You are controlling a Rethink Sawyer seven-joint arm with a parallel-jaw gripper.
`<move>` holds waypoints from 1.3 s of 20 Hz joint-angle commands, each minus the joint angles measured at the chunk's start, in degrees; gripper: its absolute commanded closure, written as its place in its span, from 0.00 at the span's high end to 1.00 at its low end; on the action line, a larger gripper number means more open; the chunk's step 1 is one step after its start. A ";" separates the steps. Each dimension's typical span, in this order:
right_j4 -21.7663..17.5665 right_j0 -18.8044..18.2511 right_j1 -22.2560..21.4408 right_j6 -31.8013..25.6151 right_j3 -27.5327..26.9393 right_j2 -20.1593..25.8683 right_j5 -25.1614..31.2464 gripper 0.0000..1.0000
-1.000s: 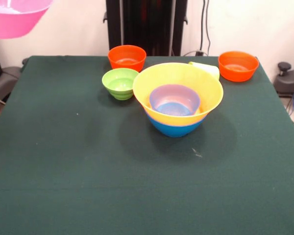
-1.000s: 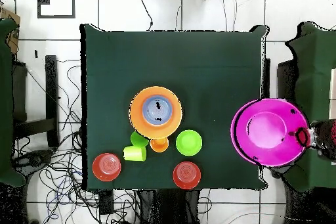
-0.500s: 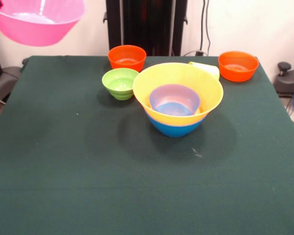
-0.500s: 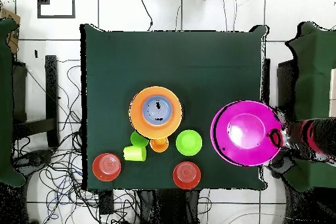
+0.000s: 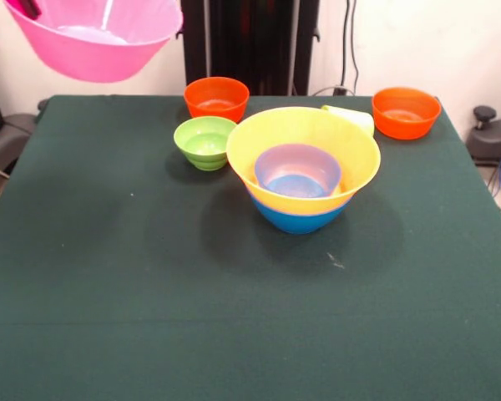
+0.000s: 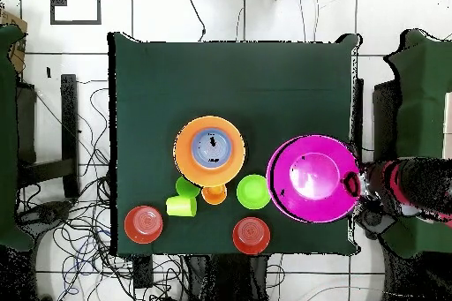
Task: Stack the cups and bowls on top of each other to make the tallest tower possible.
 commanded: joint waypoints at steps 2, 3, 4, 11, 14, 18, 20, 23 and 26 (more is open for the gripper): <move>2.76 5.76 -0.75 13.45 5.44 -2.87 -5.40 0.00; 2.76 5.99 -0.62 13.63 5.51 -3.00 -5.76 0.00; 2.49 6.36 -0.32 13.87 5.24 -3.25 -5.81 0.00; 2.01 10.12 1.37 17.16 3.38 -4.15 -5.76 0.00; 2.08 12.79 3.12 19.44 1.79 -4.47 -6.06 0.00; 2.60 15.98 4.48 22.42 0.68 -5.10 -6.95 0.00; 2.71 18.10 5.52 24.62 -0.23 -5.47 -7.61 0.00; 2.22 20.73 6.67 27.31 -2.21 -6.41 -7.36 0.00; 2.54 22.27 7.51 28.73 -3.81 -6.66 -6.63 0.00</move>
